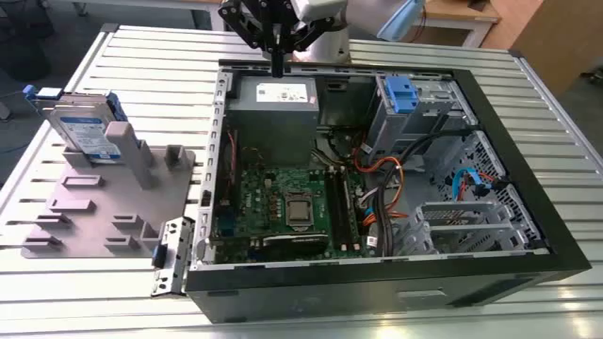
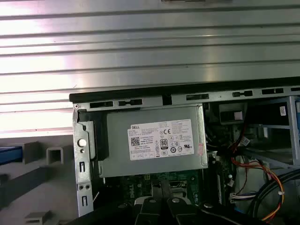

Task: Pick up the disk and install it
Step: 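Reach for the disk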

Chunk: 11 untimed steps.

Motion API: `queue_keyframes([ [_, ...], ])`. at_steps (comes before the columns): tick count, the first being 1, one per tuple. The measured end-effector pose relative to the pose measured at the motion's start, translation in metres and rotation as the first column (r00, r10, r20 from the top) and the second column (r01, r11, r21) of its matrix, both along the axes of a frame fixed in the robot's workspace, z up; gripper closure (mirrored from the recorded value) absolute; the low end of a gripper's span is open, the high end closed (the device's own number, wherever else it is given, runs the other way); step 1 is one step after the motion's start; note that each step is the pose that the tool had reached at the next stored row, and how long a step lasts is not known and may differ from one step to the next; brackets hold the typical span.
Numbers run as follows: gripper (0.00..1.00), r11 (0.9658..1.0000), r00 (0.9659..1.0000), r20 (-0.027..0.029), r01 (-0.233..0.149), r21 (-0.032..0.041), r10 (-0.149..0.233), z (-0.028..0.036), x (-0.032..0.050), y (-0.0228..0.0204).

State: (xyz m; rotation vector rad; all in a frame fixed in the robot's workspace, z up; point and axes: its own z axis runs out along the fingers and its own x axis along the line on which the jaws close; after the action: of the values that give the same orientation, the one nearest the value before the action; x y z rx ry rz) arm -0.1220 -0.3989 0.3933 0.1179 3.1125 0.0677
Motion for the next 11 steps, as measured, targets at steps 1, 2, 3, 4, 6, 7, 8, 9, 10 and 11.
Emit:
queue_keyframes([
  [1, 0.89, 1.0, 1.0, 0.0, 0.0, 0.0, 0.0, 0.0, 0.0, 0.0],
  [2, 0.89, 1.0, 1.0, 0.0, 0.0, 0.0, 0.0, 0.0, 0.0, 0.0],
  [3, 0.89, 1.0, 1.0, 0.0, 0.0, 0.0, 0.0, 0.0, 0.0, 0.0],
  [4, 0.89, 1.0, 1.0, 0.0, 0.0, 0.0, 0.0, 0.0, 0.0, 0.0],
  [6, 0.89, 1.0, 1.0, 0.0, 0.0, 0.0, 0.0, 0.0, 0.0, 0.0],
  [7, 0.89, 1.0, 1.0, 0.0, 0.0, 0.0, 0.0, 0.0, 0.0, 0.0],
  [8, 0.89, 1.0, 1.0, 0.0, 0.0, 0.0, 0.0, 0.0, 0.0, 0.0],
  [9, 0.89, 1.0, 1.0, 0.0, 0.0, 0.0, 0.0, 0.0, 0.0, 0.0],
  [10, 0.89, 1.0, 1.0, 0.0, 0.0, 0.0, 0.0, 0.0, 0.0, 0.0],
  [11, 0.89, 1.0, 1.0, 0.0, 0.0, 0.0, 0.0, 0.0, 0.0, 0.0],
])
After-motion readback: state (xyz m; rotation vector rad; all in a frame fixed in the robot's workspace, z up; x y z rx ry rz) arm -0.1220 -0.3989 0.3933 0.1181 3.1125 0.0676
